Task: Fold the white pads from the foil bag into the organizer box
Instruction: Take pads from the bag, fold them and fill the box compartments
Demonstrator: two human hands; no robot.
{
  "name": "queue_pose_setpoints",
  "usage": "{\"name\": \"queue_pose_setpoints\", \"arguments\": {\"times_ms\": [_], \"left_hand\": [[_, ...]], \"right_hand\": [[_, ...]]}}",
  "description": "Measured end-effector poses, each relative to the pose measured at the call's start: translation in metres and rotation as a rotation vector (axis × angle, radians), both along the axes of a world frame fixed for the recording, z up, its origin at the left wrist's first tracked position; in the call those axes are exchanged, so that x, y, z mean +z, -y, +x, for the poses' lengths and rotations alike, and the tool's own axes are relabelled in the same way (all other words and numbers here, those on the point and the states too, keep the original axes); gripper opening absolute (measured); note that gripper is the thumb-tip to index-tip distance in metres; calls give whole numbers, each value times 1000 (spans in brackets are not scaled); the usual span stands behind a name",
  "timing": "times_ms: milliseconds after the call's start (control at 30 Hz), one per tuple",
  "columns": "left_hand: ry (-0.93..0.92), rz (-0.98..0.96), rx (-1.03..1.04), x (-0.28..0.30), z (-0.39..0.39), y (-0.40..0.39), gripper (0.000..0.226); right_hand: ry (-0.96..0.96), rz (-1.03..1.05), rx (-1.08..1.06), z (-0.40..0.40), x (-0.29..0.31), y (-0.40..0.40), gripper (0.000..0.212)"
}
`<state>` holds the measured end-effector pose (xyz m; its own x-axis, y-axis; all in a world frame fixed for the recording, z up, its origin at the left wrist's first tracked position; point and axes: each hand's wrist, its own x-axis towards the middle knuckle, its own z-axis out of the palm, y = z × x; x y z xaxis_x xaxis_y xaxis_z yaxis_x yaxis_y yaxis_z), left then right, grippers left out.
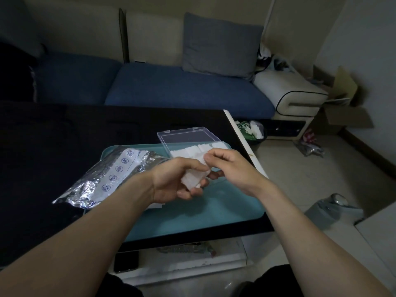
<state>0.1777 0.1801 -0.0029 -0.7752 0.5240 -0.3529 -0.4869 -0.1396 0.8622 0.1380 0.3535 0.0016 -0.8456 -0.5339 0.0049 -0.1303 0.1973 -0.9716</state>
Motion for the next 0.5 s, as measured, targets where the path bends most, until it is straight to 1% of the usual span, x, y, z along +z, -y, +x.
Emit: {"name": "queue_pose_setpoints", "arguments": {"times_ms": [67, 167, 267, 367, 433, 500], "left_hand": [[-15, -124, -18, -2, 0, -1, 28], [-34, -245, -31, -1, 0, -4, 25], [-27, -261, -69, 2, 0, -6, 20], [-23, -264, -94, 0, 0, -6, 18], [-9, -241, -69, -5, -1, -6, 19], [17, -180, 0, -7, -3, -6, 23]], "right_hand": [[-16, 21, 24, 0, 1, -2, 29], [-49, 19, -33, -5, -2, -7, 25], [-30, -27, -109, -6, -5, -11, 23], [13, -154, -263, -9, -4, -15, 18], [11, -228, -356, -11, 1, -20, 16], [19, -269, -344, -11, 4, -26, 16]]}}
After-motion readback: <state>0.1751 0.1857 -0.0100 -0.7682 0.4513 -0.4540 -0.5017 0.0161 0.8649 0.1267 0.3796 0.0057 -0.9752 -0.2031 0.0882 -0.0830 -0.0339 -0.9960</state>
